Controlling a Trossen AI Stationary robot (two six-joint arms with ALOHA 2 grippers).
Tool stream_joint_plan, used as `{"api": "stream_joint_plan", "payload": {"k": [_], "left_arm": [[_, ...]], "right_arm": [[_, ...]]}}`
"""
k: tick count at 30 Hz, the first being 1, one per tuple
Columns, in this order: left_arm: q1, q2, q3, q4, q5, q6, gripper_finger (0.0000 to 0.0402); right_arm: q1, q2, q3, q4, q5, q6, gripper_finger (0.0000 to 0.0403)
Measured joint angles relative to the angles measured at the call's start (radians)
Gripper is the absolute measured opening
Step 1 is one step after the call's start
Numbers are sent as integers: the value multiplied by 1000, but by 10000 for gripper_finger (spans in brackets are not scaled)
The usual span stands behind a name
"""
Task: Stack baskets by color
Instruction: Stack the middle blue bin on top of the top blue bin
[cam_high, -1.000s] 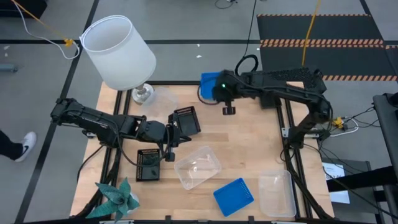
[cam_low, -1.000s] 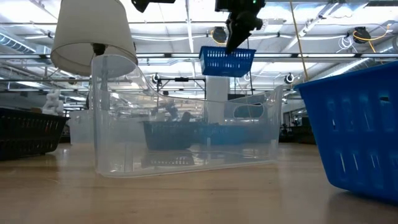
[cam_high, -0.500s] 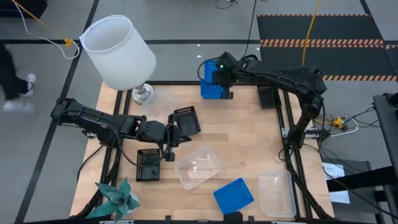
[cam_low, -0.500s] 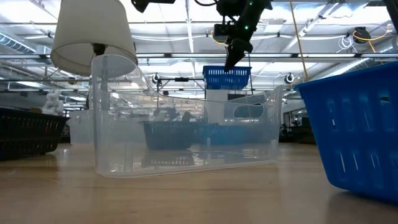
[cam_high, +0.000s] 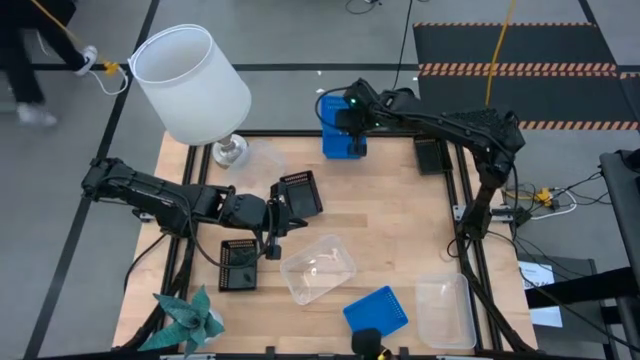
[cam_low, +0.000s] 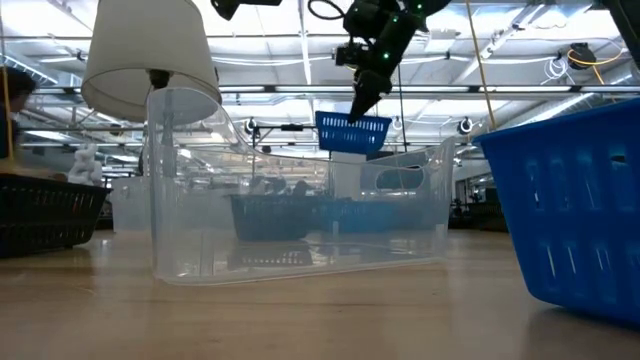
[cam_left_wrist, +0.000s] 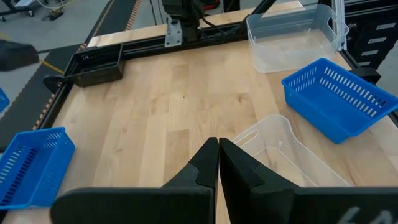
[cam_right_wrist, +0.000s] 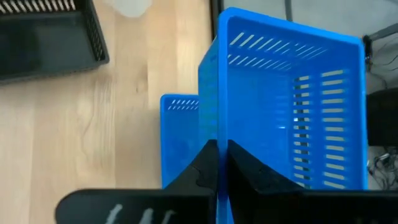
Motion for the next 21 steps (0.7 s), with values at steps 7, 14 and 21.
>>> {"api": "stream_joint_plan", "payload": {"k": [7, 14, 21], "left_arm": [[0, 0, 0, 0, 0, 0, 17], [0, 0, 0, 0, 0, 0, 17], [0, 0, 0, -5, 0, 0, 17]], "right_arm": [[-2, 57, 0, 4, 0, -1, 6], [-2, 98, -1, 4, 0, 5, 9], [-2, 123, -2, 7, -30, 29, 10]]}}
